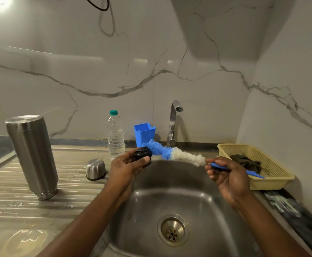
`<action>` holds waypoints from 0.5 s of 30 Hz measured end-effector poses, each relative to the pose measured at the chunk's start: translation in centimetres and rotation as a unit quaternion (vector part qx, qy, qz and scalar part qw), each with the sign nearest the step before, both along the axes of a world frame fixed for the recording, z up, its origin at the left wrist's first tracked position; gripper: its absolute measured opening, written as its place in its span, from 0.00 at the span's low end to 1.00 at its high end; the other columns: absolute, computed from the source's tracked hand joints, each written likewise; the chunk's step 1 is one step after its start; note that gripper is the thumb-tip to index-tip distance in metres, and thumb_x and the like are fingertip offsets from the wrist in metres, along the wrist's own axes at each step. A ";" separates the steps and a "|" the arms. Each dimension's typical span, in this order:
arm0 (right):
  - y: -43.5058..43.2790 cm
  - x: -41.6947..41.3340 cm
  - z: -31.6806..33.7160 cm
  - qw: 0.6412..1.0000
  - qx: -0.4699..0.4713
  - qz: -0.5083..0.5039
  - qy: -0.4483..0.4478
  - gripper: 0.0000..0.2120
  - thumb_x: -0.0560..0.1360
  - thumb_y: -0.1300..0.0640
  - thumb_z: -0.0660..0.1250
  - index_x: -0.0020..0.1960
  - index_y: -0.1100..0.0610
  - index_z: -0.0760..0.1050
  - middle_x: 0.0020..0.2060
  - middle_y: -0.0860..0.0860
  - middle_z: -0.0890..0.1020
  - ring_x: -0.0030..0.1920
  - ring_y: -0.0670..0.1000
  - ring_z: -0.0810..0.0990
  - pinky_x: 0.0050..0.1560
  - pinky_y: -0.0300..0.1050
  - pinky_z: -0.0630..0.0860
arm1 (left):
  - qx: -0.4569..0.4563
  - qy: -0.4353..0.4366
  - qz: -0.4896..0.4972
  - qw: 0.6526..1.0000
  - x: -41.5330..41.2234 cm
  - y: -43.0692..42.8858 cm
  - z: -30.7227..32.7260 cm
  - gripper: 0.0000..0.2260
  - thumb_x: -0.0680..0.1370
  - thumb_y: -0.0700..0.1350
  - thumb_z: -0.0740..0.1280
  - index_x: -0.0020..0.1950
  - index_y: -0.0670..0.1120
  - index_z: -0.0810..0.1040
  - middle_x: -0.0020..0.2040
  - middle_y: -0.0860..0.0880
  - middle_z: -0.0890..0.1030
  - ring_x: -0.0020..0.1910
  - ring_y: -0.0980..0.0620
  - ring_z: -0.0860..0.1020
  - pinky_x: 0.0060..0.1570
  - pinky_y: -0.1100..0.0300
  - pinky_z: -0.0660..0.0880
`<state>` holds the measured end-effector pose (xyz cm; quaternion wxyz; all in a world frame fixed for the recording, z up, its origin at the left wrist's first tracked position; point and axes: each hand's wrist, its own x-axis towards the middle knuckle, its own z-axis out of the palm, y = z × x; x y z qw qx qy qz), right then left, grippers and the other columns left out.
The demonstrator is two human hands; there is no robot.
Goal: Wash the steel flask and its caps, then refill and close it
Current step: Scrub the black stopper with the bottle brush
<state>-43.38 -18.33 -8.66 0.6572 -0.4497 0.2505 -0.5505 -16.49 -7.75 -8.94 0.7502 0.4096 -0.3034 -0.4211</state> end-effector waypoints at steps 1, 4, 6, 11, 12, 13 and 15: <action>0.0 -0.2 0.2 1.000 -0.001 -0.004 -0.004 0.18 0.79 0.67 0.56 0.40 0.68 0.83 0.33 0.62 0.81 0.31 0.53 0.80 0.29 0.39 0.78 | -0.004 0.014 0.002 1.000 0.1 -0.1 0.0 0.19 0.72 0.32 0.74 0.63 0.39 0.81 0.55 0.39 0.88 0.54 0.41 0.87 0.51 0.55 0.85; -0.1 -0.7 0.3 1.000 -0.003 -0.020 -0.015 0.20 0.79 0.67 0.55 0.38 0.66 0.83 0.32 0.61 0.81 0.31 0.52 0.80 0.29 0.39 0.78 | -0.001 0.047 0.026 0.999 0.7 -0.3 0.0 0.15 0.76 0.32 0.72 0.62 0.39 0.81 0.54 0.39 0.88 0.52 0.44 0.88 0.48 0.58 0.85; 0.2 0.0 0.2 1.000 -0.002 -0.007 -0.014 0.17 0.79 0.67 0.55 0.42 0.68 0.82 0.33 0.61 0.82 0.32 0.53 0.80 0.30 0.40 0.79 | 0.007 0.064 0.018 0.998 0.7 -0.4 -0.3 0.13 0.77 0.32 0.71 0.61 0.38 0.81 0.54 0.39 0.87 0.53 0.44 0.88 0.48 0.57 0.86; 0.3 0.1 0.5 1.000 -0.009 -0.001 -0.001 0.15 0.80 0.67 0.55 0.46 0.71 0.80 0.34 0.62 0.82 0.32 0.53 0.81 0.31 0.40 0.79 | 0.009 0.082 -0.007 0.997 0.0 -0.7 -0.4 0.16 0.75 0.34 0.73 0.63 0.37 0.79 0.59 0.37 0.85 0.59 0.41 0.86 0.56 0.51 0.84; 0.1 -0.2 0.6 1.000 -0.009 -0.012 -0.001 0.16 0.79 0.67 0.55 0.43 0.70 0.81 0.33 0.62 0.82 0.31 0.53 0.80 0.30 0.40 0.79 | 0.007 0.087 0.006 0.996 0.3 -0.7 -0.4 0.14 0.77 0.34 0.72 0.62 0.38 0.80 0.59 0.38 0.86 0.59 0.41 0.85 0.57 0.50 0.84; 0.0 -0.3 0.5 1.000 -0.008 -0.018 -0.001 0.17 0.79 0.68 0.55 0.41 0.69 0.81 0.33 0.62 0.81 0.30 0.54 0.80 0.29 0.40 0.78 | 0.005 0.087 0.016 0.996 0.6 -0.8 -0.3 0.13 0.77 0.34 0.71 0.62 0.39 0.80 0.58 0.38 0.86 0.60 0.41 0.85 0.57 0.51 0.83; 0.1 -0.1 0.3 1.000 0.000 -0.013 -0.001 0.16 0.78 0.67 0.56 0.42 0.69 0.81 0.33 0.63 0.81 0.31 0.54 0.80 0.29 0.41 0.78 | 0.008 0.079 0.022 0.997 1.3 -0.9 -0.3 0.13 0.78 0.35 0.71 0.63 0.39 0.80 0.59 0.38 0.86 0.61 0.41 0.85 0.58 0.51 0.83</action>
